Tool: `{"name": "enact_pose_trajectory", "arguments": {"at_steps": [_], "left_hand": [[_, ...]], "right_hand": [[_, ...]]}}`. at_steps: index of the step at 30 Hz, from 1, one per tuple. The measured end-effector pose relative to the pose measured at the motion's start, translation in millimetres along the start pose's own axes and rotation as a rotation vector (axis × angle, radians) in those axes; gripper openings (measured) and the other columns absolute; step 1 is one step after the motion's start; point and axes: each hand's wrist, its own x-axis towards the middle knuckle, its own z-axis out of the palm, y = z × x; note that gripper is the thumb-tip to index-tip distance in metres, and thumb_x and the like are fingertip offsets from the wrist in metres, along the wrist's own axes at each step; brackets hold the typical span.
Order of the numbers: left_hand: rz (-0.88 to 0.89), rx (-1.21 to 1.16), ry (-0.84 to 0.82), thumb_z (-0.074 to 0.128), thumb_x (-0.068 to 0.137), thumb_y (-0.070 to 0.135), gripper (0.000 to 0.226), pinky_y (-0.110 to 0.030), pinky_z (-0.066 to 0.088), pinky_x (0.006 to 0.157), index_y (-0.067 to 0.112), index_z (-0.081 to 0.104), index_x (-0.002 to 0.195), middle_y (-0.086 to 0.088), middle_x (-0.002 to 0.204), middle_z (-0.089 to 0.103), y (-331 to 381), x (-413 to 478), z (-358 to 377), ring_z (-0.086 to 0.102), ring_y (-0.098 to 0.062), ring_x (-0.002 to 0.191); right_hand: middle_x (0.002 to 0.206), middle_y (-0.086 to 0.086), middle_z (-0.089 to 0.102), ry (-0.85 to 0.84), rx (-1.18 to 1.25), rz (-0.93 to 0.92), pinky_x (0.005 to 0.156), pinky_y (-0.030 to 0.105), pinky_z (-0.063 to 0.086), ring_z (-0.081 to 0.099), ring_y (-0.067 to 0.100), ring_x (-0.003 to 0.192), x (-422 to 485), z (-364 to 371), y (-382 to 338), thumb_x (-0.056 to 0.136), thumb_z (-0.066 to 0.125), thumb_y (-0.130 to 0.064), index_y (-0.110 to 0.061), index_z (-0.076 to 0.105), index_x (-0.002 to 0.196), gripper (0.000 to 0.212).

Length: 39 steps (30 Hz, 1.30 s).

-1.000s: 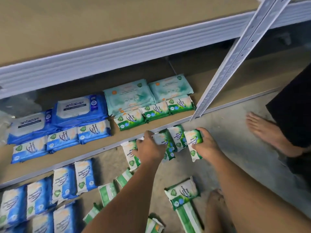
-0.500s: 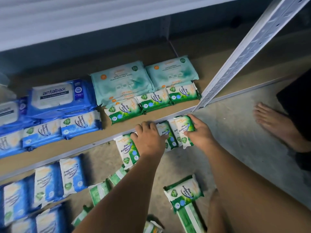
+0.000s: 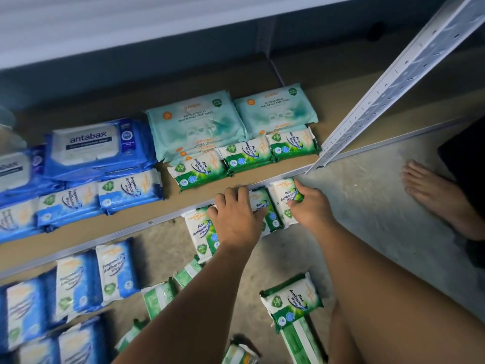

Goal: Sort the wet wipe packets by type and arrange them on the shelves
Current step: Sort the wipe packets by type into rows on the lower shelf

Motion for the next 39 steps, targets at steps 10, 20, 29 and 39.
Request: {"name": "enact_pose_trajectory", "arguments": {"at_steps": [10,20,29,39], "left_hand": [[-0.146,-0.186,0.074,0.062,0.091,0.047,0.027,-0.042,0.041,0.083,0.029,0.064,0.111,0.002,0.109,0.063,-109,-88,-50,0.054,-0.028,0.106],[-0.346,-0.337,-0.197,0.061,0.087,0.027,0.032,-0.038,0.052,0.086,0.02,0.061,0.118,-0.007,0.117,0.061,-183,-197,-65,0.061,-0.031,0.102],[-0.342,-0.234,-0.497,0.055,0.087,0.033,0.032,-0.032,0.052,0.088,0.023,0.065,0.116,-0.005,0.117,0.068,-208,-282,-58,0.065,-0.024,0.108],[-0.166,-0.024,-0.517,0.06,0.083,0.066,0.075,-0.037,0.048,0.096,0.034,0.035,0.146,0.007,0.136,0.05,-211,-299,-39,0.046,-0.019,0.125]], "right_hand": [[0.133,0.015,0.046,0.111,-0.199,0.088,0.096,0.048,0.044,0.042,0.041,0.124,-75,-12,-25,0.091,0.061,-0.034,-0.023,0.044,0.143,0.056],[0.136,0.013,0.058,-0.088,-0.131,0.093,0.101,0.039,0.049,0.055,0.034,0.125,-194,22,-7,0.085,0.063,-0.022,-0.019,0.055,0.14,0.055],[0.112,0.014,0.072,-0.228,-0.103,0.23,0.074,0.028,0.047,0.066,0.031,0.105,-291,70,12,0.091,0.058,-0.022,-0.008,0.068,0.106,0.023],[0.139,0.007,0.055,-0.376,-0.216,0.273,0.079,0.031,0.045,0.058,0.029,0.121,-339,84,-7,0.1,0.052,-0.046,-0.017,0.019,0.151,0.068]]}}
